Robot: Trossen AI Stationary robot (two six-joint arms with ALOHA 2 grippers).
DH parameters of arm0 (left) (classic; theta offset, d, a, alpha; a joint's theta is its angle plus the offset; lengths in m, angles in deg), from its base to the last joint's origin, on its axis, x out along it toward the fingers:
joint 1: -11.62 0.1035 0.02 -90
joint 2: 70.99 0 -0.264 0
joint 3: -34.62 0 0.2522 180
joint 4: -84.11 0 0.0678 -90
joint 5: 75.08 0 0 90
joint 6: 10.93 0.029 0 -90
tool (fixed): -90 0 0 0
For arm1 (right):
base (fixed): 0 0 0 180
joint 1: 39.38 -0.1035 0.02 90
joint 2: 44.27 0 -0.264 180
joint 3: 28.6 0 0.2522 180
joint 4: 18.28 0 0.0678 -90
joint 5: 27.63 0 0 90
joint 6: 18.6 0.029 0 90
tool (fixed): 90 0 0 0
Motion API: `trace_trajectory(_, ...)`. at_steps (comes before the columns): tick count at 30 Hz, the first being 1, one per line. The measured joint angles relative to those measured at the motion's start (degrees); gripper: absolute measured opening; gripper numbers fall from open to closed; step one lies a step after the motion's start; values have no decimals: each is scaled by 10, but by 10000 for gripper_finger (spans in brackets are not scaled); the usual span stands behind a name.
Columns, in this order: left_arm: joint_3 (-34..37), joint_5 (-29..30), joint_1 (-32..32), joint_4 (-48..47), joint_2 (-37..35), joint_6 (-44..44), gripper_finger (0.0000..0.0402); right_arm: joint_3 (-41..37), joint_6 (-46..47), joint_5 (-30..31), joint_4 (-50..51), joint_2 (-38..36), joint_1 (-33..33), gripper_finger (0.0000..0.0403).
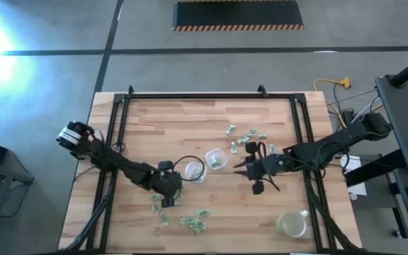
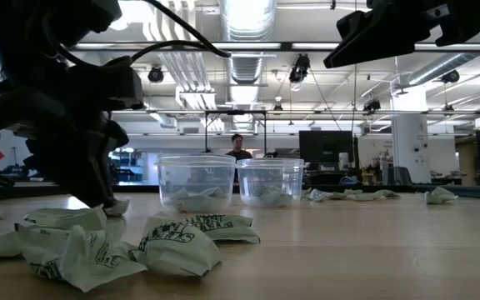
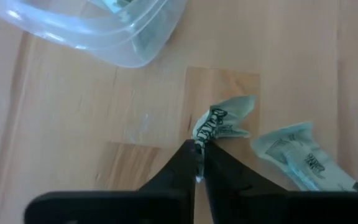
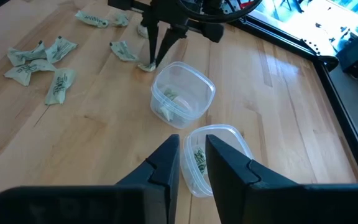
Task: Pick and place items into bin
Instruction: Put the stevia packet into the left bin
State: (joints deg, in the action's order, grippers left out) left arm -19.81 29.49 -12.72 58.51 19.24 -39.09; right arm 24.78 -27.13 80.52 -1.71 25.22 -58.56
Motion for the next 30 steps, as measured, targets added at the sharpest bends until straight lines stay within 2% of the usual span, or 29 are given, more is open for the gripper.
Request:
trace_trajectory(7, 0, 15, 0, -70, -24, -23, 8, 0, 0, 0, 3, 0, 0, 66)
trace_trajectory(12, 1, 98, -1, -114, -59, -50, 8, 0, 0, 0, 6, 0, 0, 63)
trace_trajectory(20, -7, 208, -1, -112, -92, -29, 8, 0, 6, 0, 13, 0, 1, 61)
trace_trajectory(26, -18, 236, -1, -97, -85, -1, 8, 0, 6, 0, 13, 0, 1, 61)
trace_trajectory(30, -17, 238, -2, -20, -84, 58, 8, 0, 6, 1, 14, 0, 1, 61)
